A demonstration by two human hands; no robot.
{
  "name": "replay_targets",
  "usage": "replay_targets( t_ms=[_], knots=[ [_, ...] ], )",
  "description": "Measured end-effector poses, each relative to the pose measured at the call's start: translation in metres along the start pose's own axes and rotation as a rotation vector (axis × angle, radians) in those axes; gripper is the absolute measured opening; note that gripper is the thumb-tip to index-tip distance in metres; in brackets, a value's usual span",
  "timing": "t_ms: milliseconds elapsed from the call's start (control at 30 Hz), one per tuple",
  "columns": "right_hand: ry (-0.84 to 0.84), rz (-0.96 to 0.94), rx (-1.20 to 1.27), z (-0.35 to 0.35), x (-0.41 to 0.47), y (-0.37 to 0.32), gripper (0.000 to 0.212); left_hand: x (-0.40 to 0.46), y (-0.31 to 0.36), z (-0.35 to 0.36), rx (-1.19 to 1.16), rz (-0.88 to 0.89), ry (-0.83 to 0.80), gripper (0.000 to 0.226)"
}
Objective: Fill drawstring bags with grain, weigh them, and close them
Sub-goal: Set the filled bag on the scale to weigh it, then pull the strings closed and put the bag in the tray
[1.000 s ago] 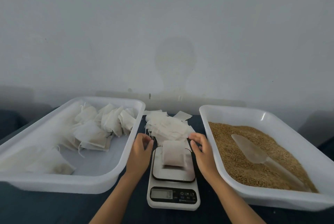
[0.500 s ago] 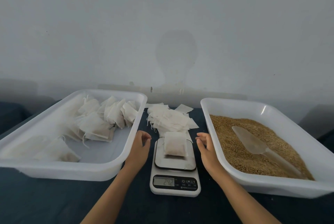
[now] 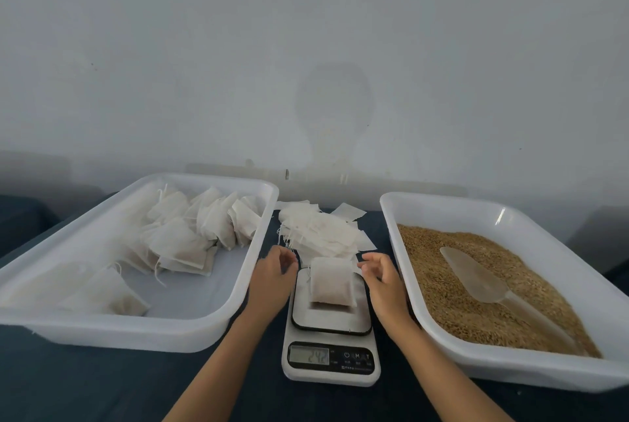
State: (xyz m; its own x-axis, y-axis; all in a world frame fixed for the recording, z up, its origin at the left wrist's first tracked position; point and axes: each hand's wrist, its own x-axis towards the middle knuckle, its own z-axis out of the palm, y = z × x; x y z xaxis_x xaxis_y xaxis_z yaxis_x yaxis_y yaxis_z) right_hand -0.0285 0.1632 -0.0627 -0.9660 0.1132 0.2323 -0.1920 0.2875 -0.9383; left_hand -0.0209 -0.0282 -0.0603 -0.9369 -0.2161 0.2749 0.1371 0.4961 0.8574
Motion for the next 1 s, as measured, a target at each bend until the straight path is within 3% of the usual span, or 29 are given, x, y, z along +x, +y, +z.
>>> replay_targets(
  t_ms=[133,267,367,533,733,900,933,1000],
  knots=[
    [-0.059,0.057,-0.079,0.015,0.009,-0.008,0.023,0.016,0.016,0.018,0.208,-0.073,-0.213,0.044],
    [-0.037,0.026,-0.129,0.024,0.011,-0.017,0.026,0.021,0.03,0.031,0.275,-0.075,-0.275,0.065],
    [-0.028,-0.053,-0.074,0.025,0.008,-0.028,0.026,0.021,0.035,0.028,0.193,-0.046,-0.243,0.06],
    [-0.026,-0.228,-0.019,0.027,0.007,-0.068,0.026,0.014,0.057,0.005,0.176,0.093,-0.114,0.011],
    [-0.083,-0.412,-0.005,0.065,0.011,-0.126,0.02,0.014,0.085,-0.066,0.271,0.225,0.108,0.011],
    [-0.126,-0.459,-0.08,0.125,-0.005,-0.145,0.028,0.02,0.063,-0.138,0.435,0.014,0.051,0.01],
    [-0.162,-0.446,-0.116,0.137,-0.009,-0.145,0.026,0.019,0.053,-0.151,0.477,-0.047,0.022,0.007],
    [-0.323,-0.381,-0.209,0.159,-0.017,-0.145,0.019,0.017,0.03,-0.174,0.567,-0.174,-0.048,0.024]
  ],
)
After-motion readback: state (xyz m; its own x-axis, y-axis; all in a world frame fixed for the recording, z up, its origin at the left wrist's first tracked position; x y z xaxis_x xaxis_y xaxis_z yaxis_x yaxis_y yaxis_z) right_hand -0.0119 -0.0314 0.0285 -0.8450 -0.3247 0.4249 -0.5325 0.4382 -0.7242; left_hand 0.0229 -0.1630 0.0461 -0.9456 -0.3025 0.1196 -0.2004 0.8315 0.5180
